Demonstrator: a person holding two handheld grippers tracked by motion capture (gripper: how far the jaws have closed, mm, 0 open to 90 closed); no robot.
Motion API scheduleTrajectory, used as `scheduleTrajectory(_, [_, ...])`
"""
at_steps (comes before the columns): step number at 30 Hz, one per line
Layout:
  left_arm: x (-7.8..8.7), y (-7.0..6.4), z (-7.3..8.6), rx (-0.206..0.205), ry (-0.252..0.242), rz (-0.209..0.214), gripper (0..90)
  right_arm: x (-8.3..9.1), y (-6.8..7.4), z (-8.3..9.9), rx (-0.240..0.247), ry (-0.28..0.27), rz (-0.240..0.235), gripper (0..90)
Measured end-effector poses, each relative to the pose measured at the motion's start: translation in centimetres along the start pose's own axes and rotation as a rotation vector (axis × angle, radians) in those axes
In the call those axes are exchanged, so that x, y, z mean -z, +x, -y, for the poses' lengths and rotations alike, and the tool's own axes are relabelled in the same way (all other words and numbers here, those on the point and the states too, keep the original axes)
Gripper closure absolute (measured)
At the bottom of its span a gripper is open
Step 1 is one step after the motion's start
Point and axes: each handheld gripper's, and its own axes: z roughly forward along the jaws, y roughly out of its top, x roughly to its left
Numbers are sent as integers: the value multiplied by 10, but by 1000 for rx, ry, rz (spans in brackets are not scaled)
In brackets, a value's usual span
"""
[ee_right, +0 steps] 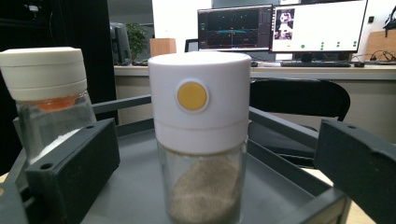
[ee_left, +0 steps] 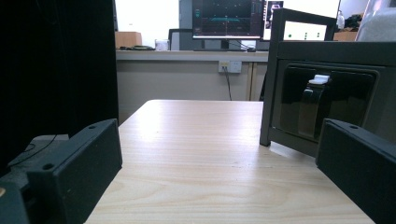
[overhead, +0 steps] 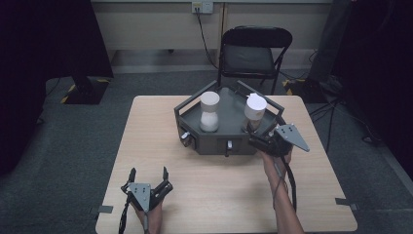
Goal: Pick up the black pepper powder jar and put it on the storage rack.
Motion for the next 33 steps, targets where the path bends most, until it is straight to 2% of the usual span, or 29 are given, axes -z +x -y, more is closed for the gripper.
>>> scheduleTrajectory(16, [0, 0, 0, 0, 0, -1, 2, 36, 1, 20, -2, 2, 17, 0])
scheduleTrajectory(26, [0, 0, 0, 0, 0, -1, 2, 52, 1, 31, -1, -1, 32, 0])
scheduleTrajectory(30, [0, 0, 0, 0, 0, -1, 2, 60, 1, 36, -13, -9, 39, 0])
scheduleTrajectory(33, [0, 0, 0, -1, 0, -1, 1, 65, 3, 42, -4, -23, 48, 0])
